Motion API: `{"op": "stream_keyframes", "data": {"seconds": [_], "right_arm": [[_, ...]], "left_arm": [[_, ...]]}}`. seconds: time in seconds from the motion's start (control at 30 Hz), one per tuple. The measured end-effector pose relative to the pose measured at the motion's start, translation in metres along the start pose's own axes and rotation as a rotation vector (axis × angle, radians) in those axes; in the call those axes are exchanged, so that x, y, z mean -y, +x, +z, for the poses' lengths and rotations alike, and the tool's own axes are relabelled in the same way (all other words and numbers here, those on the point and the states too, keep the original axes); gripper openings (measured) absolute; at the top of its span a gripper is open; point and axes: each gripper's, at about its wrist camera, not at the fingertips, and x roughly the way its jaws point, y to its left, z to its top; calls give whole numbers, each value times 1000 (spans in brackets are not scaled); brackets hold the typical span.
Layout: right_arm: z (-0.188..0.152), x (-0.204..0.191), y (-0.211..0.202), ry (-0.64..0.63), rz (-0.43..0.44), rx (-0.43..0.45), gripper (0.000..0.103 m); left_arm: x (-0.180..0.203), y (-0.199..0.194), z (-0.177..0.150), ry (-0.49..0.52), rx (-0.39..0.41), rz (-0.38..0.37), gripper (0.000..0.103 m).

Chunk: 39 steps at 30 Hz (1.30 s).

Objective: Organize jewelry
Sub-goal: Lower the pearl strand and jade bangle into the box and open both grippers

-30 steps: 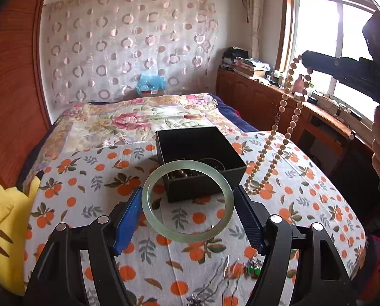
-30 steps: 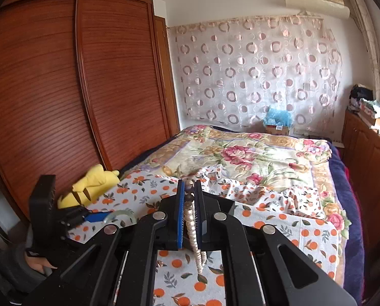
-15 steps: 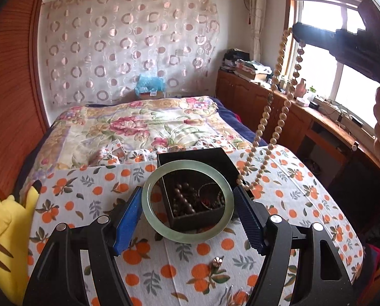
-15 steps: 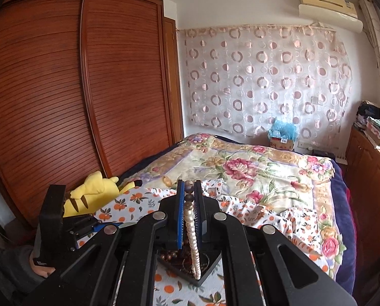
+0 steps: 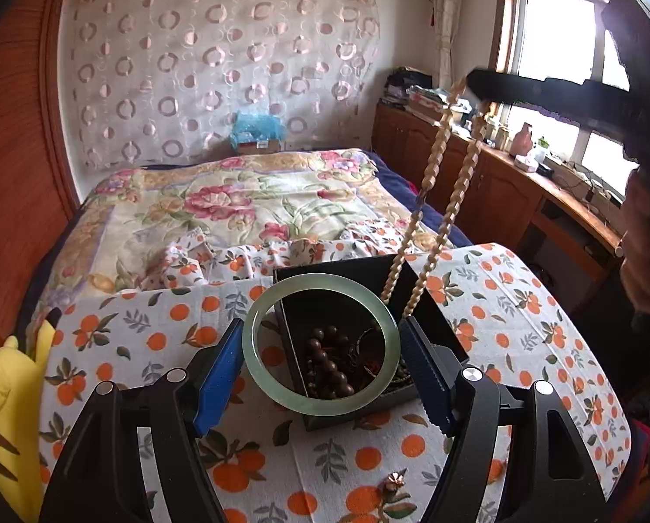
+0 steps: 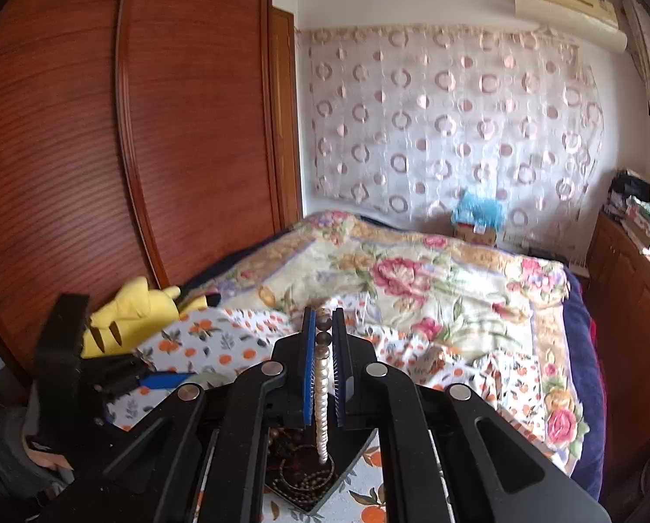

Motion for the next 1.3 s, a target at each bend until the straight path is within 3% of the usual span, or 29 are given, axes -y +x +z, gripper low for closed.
{"op": "stream_keyframes", "data": {"seconds": [0.23, 0.47, 0.87, 1.3], "right_arm": [[-40, 10, 45, 49, 23, -101, 9], [-70, 6, 58, 85, 58, -144, 9], [-100, 15, 47, 114, 18, -171, 9], [-146, -2, 0, 139, -31, -155, 9]], "left_arm": [[0, 23, 3, 15, -31, 2, 68], [1, 44, 5, 31, -62, -2, 68], [7, 53, 12, 60, -68, -1, 69], [21, 10, -13, 60, -40, -3, 70]]}}
